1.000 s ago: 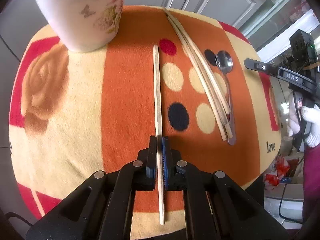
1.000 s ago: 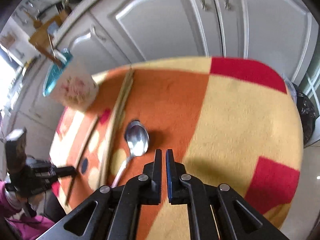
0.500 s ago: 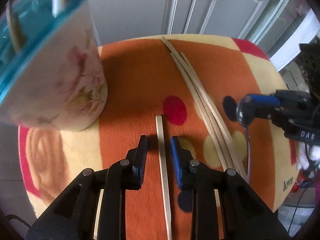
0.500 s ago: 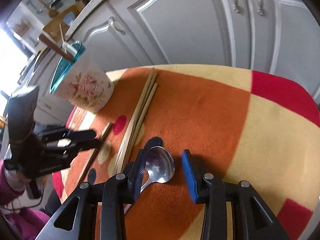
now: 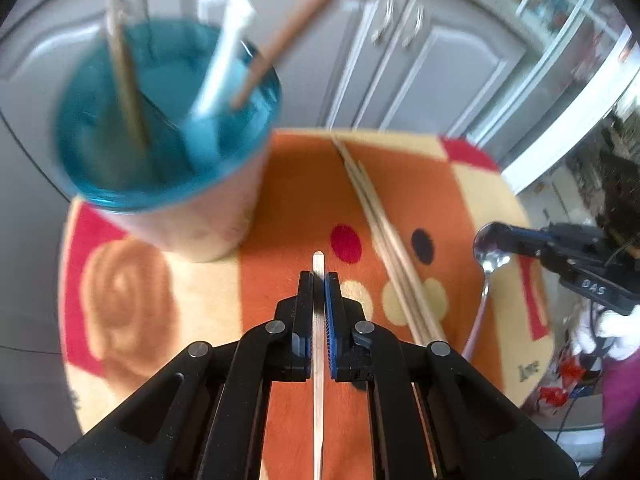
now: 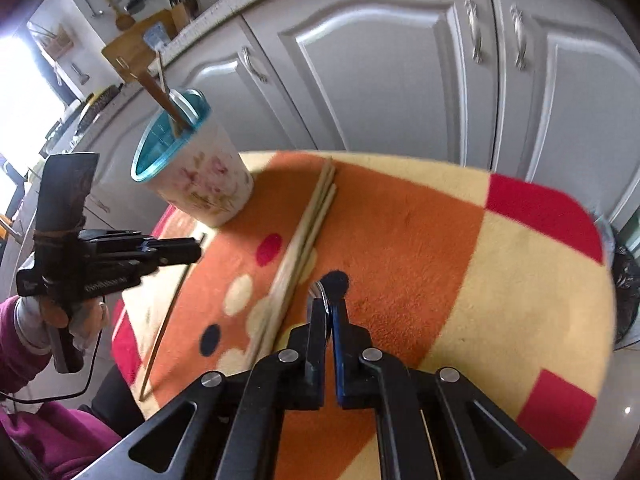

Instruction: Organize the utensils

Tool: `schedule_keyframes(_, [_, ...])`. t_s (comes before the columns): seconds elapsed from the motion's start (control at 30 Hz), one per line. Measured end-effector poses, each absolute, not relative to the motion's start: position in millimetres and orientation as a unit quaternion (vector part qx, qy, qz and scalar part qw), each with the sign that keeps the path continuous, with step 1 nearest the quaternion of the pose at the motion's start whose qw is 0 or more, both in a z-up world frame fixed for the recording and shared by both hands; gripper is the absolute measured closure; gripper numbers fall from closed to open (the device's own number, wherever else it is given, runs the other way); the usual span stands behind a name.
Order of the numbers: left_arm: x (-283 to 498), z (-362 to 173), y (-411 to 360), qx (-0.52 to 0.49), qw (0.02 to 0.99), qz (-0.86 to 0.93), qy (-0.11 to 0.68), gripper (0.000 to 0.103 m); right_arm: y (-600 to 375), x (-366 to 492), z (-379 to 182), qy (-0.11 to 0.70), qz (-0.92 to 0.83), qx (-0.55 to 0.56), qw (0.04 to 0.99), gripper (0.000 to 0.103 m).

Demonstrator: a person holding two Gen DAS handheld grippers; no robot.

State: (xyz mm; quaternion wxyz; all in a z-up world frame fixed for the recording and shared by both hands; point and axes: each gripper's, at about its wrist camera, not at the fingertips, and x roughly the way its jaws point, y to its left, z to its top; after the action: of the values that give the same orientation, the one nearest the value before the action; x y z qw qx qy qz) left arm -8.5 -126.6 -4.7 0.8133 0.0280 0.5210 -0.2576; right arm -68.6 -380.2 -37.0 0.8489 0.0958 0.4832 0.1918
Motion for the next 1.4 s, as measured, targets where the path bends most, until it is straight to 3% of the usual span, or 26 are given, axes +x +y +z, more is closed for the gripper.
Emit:
schedule_keyframes(0.43, [-34,108,-48,-0.041,0.867,-0.251,0.429,0.099,-359,-97,40,0.419,0.196,0.066,0.884,0.100])
schedule_keyframes(0.83, [-5,215,-15,-0.068,0.919,-0.220,0.321,0.099,-303,-67,99,0.362,0.227,0.053,0.903,0.100])
schedule_keyframes(1.17, [49,242,-26,-0.043,0.951,-0.164,0.260,0.099,-256,-17,148,0.319,0.197,0.012,0.927,0.100])
schedule_keyframes(1.4, [78,222,-37,-0.033,0.956,-0.146,0.252,0.099,-226,28,148,0.305,0.168,-0.019,0.937,0.100])
